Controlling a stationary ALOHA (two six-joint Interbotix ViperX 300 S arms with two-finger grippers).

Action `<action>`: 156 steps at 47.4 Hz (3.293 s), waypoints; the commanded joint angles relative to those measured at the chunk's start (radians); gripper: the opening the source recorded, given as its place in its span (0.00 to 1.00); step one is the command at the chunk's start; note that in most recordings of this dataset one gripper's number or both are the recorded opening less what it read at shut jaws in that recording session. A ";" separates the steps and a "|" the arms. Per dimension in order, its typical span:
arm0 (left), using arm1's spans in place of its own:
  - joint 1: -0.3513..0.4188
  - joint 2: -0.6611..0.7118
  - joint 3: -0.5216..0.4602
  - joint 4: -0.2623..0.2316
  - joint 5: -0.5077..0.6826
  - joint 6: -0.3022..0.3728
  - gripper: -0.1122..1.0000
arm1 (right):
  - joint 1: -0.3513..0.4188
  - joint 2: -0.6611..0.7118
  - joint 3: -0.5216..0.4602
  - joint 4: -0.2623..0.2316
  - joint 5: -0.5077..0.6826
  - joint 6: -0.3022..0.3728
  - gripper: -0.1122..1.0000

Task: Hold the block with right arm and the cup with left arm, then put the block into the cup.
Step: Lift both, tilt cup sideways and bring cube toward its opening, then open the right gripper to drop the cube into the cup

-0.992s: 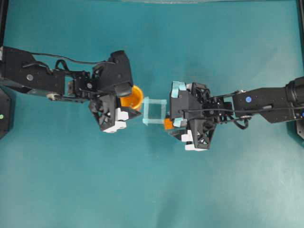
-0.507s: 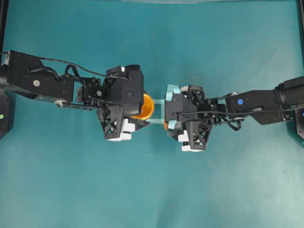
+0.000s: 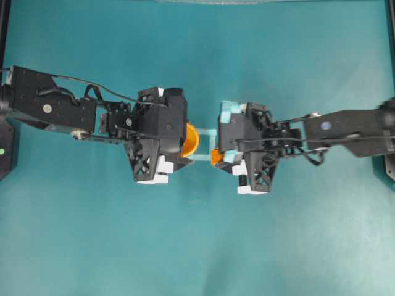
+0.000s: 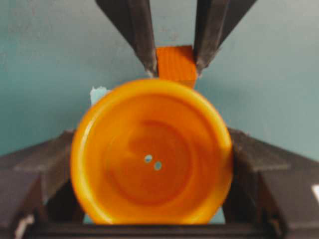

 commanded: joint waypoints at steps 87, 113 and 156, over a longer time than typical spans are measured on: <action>-0.003 0.081 -0.236 0.003 0.144 -0.002 0.71 | -0.026 -0.287 -0.109 -0.005 0.080 0.002 0.69; -0.002 0.081 -0.235 0.003 0.144 0.003 0.71 | -0.026 -0.287 -0.107 -0.005 0.080 0.002 0.68; -0.002 0.080 -0.236 0.003 0.144 0.005 0.71 | -0.026 -0.285 -0.109 -0.005 0.083 0.002 0.68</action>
